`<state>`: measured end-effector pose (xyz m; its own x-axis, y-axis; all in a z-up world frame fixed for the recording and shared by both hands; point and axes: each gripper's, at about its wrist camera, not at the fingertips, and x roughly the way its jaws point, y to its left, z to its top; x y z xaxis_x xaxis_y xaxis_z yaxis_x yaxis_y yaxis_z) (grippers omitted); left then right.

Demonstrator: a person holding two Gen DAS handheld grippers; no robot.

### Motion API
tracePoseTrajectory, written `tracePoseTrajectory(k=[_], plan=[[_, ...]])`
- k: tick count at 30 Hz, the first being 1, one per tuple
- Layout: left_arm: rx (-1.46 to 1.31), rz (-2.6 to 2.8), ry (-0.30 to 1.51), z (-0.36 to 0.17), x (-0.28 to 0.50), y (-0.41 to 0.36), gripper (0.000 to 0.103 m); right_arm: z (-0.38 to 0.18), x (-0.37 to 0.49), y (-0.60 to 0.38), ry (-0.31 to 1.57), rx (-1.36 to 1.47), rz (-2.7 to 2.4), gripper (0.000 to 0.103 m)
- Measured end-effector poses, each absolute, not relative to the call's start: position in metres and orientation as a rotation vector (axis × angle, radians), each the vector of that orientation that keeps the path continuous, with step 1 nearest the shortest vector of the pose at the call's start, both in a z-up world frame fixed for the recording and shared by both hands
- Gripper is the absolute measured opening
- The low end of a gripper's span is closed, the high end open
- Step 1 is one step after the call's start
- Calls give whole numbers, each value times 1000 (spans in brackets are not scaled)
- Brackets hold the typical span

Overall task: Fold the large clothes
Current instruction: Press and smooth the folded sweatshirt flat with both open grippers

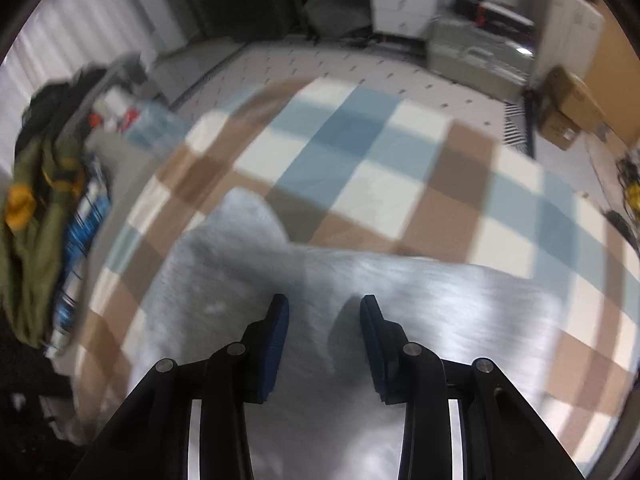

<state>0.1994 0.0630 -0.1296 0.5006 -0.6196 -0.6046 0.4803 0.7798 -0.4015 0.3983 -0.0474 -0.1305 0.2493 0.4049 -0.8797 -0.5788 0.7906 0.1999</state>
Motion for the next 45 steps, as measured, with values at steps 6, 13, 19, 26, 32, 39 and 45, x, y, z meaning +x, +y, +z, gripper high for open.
tracePoseTrajectory(k=[6,13,19,26,32,39,45], plan=[[-193,-646,795,-130,198,60,89,-110,405,-106,1065,-137,528,37],[-156,-607,805,-129,196,51,89,-184,395,-104,1168,-222,446,39],[-181,-588,802,-128,197,51,89,-132,372,-169,1092,53,558,48],[-152,-540,797,-130,193,46,89,-178,378,-211,1256,397,580,55],[-175,-537,801,-129,195,49,89,-189,368,-165,1315,324,624,59],[-144,-525,803,-131,196,46,89,-190,346,-132,1292,281,736,56],[-120,-492,791,-131,192,41,89,-155,323,-175,1177,291,718,49]])
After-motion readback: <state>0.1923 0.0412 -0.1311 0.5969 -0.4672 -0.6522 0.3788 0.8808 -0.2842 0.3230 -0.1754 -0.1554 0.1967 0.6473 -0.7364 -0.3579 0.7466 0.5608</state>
